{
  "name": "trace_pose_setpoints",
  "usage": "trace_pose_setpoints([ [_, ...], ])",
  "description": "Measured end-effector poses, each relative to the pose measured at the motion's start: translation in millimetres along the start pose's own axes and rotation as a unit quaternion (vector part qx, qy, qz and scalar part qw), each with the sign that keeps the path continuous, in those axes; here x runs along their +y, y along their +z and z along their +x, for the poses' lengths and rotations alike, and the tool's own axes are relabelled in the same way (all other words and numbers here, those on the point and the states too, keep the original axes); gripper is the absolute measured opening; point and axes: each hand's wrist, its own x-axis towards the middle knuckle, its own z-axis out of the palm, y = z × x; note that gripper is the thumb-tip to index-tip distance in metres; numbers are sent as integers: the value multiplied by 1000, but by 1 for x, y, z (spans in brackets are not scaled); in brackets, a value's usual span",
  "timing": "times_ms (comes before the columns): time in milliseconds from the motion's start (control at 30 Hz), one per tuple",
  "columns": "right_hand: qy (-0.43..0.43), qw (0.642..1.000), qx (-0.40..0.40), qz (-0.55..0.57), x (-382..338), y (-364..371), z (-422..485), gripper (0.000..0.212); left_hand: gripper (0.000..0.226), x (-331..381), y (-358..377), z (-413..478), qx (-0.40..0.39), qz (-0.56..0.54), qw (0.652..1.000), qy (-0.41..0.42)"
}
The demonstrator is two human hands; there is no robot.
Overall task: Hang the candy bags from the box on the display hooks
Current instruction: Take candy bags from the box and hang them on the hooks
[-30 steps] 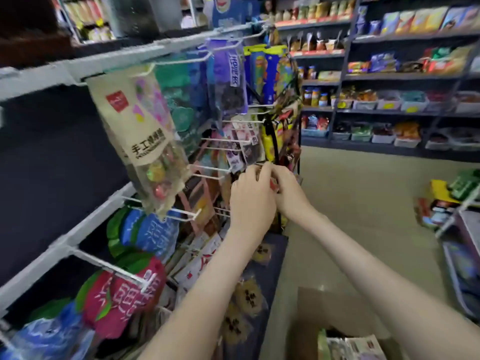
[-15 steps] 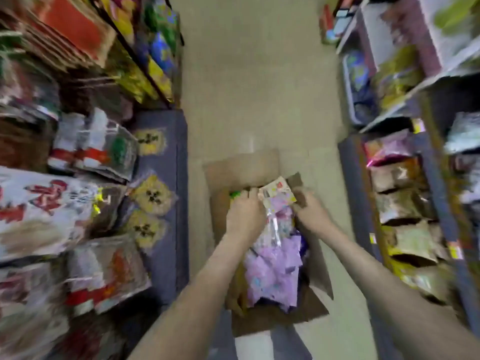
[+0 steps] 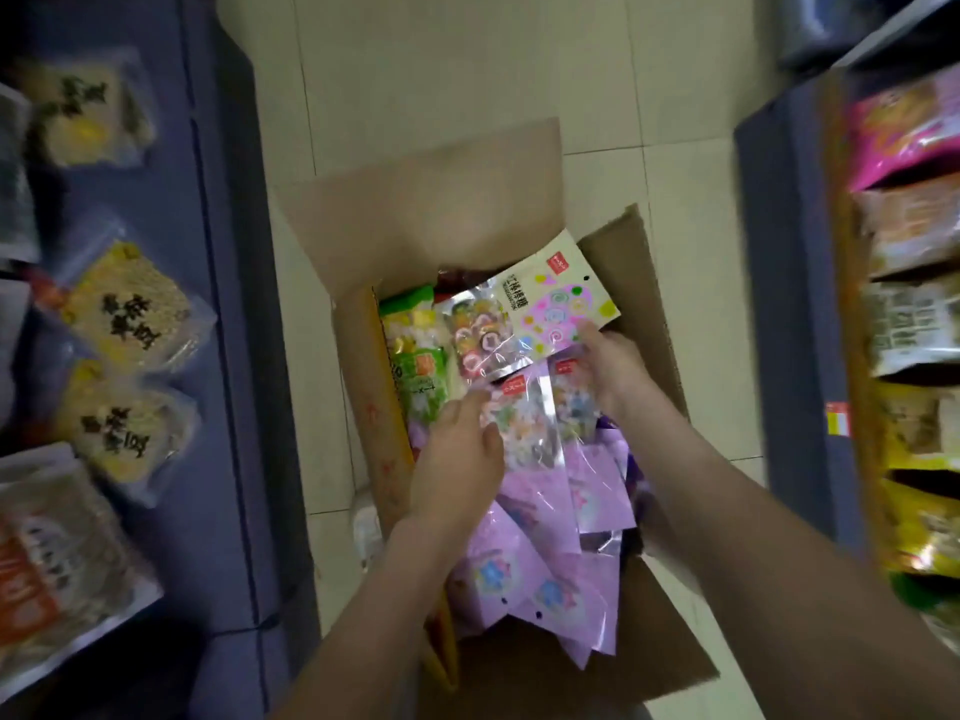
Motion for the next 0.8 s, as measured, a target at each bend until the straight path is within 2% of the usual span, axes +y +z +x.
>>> trace_pose_setpoints([
  [67,9,997,10,80,-3,11,18,14,42,-10,5,10,5,-15,1000,-8],
  [200,-40,982,52,176,-2,30,18,14,42,-20,11,18,21,-27,999,-10],
  [367,-118,965,8,234,-15,36,-56,15,46,4,-1,-3,51,-74,996,5],
  [467,-197,970,-5,141,-39,17,-116,17,56,37,-33,-22,84,-95,991,44],
  [567,-243,967,-42,63,-73,-6,-182,21,67,80,-88,-44,164,-90,975,119],
  [633,-270,961,-53,8,-99,-18,-229,22,67,110,-131,-65,204,-60,967,140],
  [700,-305,950,-59,-28,-129,-24,-282,24,63,134,-173,-92,229,-29,958,171],
  [800,-342,936,-71,-44,-172,-28,-359,29,41,158,-233,-137,316,61,917,235],
])
